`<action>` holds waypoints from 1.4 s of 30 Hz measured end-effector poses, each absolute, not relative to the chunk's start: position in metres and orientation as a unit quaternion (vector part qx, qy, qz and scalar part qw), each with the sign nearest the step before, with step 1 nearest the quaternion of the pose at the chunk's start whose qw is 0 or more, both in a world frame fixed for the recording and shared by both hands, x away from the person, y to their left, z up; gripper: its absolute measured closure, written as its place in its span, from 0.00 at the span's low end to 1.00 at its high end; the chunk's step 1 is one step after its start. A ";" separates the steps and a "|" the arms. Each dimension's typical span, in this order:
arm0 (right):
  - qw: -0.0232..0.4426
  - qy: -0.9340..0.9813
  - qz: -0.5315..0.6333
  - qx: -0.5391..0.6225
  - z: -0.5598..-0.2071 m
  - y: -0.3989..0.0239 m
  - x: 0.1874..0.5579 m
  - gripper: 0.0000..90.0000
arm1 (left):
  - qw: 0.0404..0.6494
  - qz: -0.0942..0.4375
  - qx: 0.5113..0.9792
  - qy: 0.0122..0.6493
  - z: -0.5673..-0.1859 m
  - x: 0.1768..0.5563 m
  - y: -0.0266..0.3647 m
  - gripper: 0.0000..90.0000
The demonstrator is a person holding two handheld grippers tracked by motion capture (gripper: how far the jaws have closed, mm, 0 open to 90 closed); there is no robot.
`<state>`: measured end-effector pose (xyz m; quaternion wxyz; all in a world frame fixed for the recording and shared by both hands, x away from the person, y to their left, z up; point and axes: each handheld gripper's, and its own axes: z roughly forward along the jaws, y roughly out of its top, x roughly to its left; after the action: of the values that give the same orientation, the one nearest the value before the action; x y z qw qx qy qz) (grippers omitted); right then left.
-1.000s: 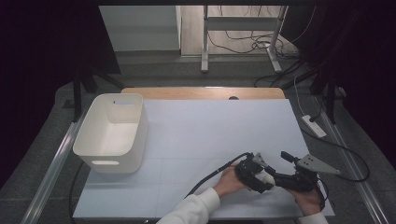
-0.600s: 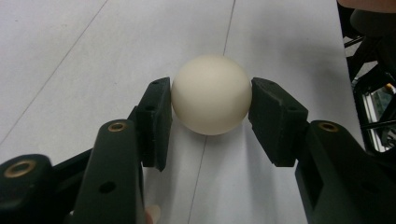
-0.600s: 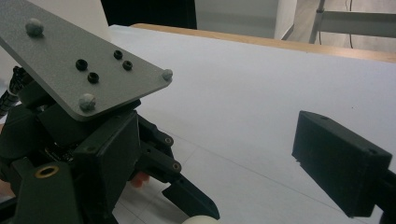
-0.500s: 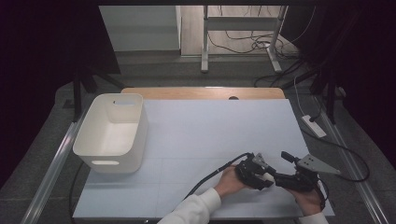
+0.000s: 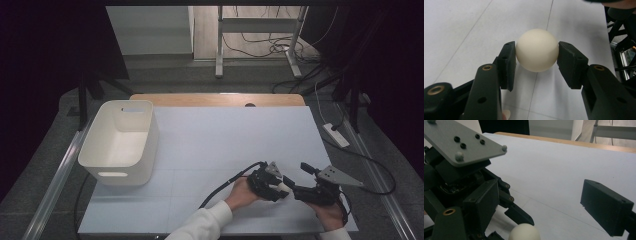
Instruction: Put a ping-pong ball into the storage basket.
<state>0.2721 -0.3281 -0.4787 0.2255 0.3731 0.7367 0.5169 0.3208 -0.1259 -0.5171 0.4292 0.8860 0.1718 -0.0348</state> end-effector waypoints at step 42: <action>0.221 0.746 0.514 0.363 -0.480 -0.317 0.272 0.17 | 0.447 0.015 0.859 0.249 -0.493 0.312 -0.021 0.56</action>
<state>0.2719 -0.3170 -0.4800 0.2210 0.3629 0.7455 0.5135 0.3116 -0.0211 -0.4928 0.4475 0.8588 0.2489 0.0148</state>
